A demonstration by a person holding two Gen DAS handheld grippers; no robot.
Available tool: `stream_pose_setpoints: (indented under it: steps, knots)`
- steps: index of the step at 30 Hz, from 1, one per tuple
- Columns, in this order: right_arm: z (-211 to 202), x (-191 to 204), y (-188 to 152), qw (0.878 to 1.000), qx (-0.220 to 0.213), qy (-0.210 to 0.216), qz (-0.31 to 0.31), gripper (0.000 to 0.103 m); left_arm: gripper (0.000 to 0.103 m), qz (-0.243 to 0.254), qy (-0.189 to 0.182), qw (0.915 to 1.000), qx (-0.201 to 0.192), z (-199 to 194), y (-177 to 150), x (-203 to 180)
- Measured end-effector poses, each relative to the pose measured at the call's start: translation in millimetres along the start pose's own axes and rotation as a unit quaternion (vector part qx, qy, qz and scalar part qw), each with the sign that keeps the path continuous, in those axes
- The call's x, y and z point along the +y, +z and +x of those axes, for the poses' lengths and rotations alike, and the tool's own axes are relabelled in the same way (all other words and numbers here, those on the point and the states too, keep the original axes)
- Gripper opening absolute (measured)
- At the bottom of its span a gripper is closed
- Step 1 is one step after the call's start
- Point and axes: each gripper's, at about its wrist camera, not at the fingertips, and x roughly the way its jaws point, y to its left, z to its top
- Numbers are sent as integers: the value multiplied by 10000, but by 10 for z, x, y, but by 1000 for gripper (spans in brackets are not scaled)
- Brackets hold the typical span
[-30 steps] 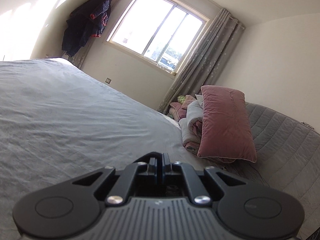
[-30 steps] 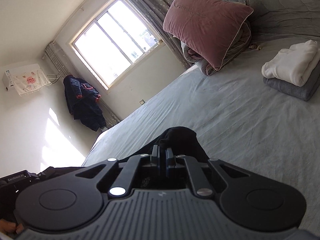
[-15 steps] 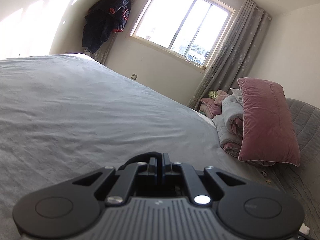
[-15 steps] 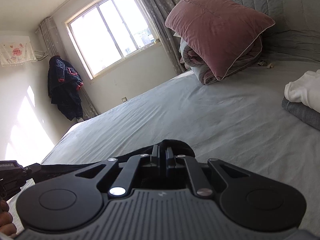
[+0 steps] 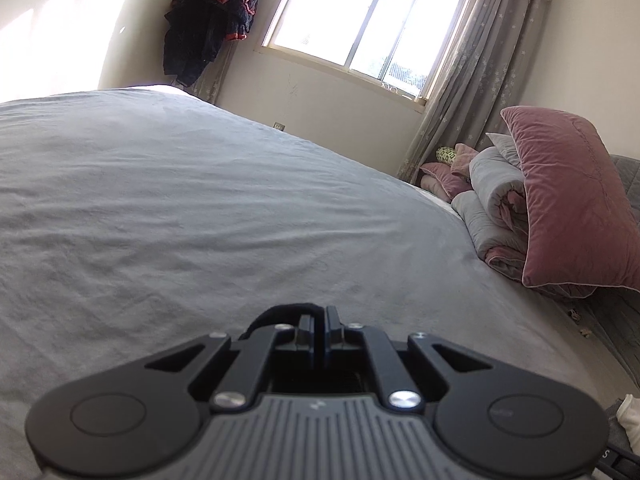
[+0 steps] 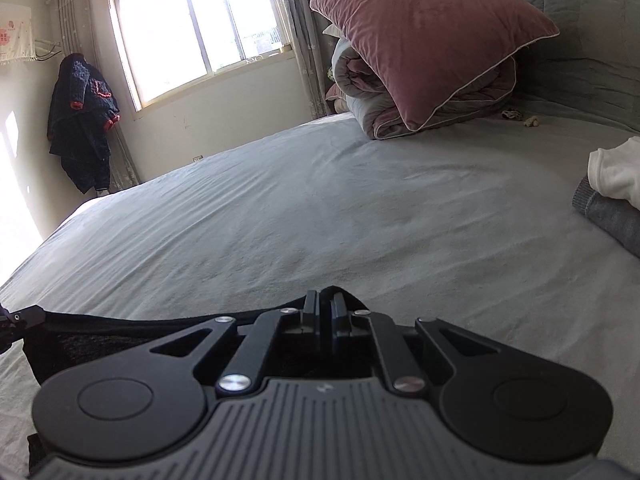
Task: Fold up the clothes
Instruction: 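Lower the garment onto the bed and open both tools, then close the right tool on the garment edge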
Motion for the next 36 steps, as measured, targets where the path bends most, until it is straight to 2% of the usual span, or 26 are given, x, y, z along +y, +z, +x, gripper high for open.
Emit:
stream_pose_setpoints:
  steps: [4,9,11,13,14,15,16,17,19,23,25,36]
  knots:
    - [146,-60,-55,9997,241,67,-1,8,4,106,233,9996,89,150,-130,25]
    - [173,-113,-40,9984,511,245,-14,10,8,214,309,9991,180,187,-188,9]
    - [122,-123,-12,9979,572,318,-26,13,17,280,309,9988,255,176,-189,11]
    - [66,-135,20,9974,644,326,2,15,38,329,355,9984,306,144,-189,12]
    - [36,-144,35,9972,671,317,28,17,42,349,392,9981,320,123,-190,12]
    - [-4,-163,49,9973,672,293,83,27,47,372,424,9979,328,96,-193,11]
    - [-50,-190,63,9974,648,284,146,43,50,396,442,9977,331,60,-197,11]
    - [-96,-217,77,9974,624,275,210,47,52,415,449,9975,346,21,-201,13]
    - [-188,-272,104,9974,576,258,338,48,64,463,469,9971,377,-72,-208,16]
    - [-389,-363,121,9969,620,200,445,48,67,550,503,9959,515,-285,-235,23]
    - [-490,-386,112,9968,640,174,452,48,77,537,499,9957,567,-410,-255,43]
    - [-1008,-490,-75,9955,819,117,458,49,82,508,390,9943,857,-1002,-415,122]
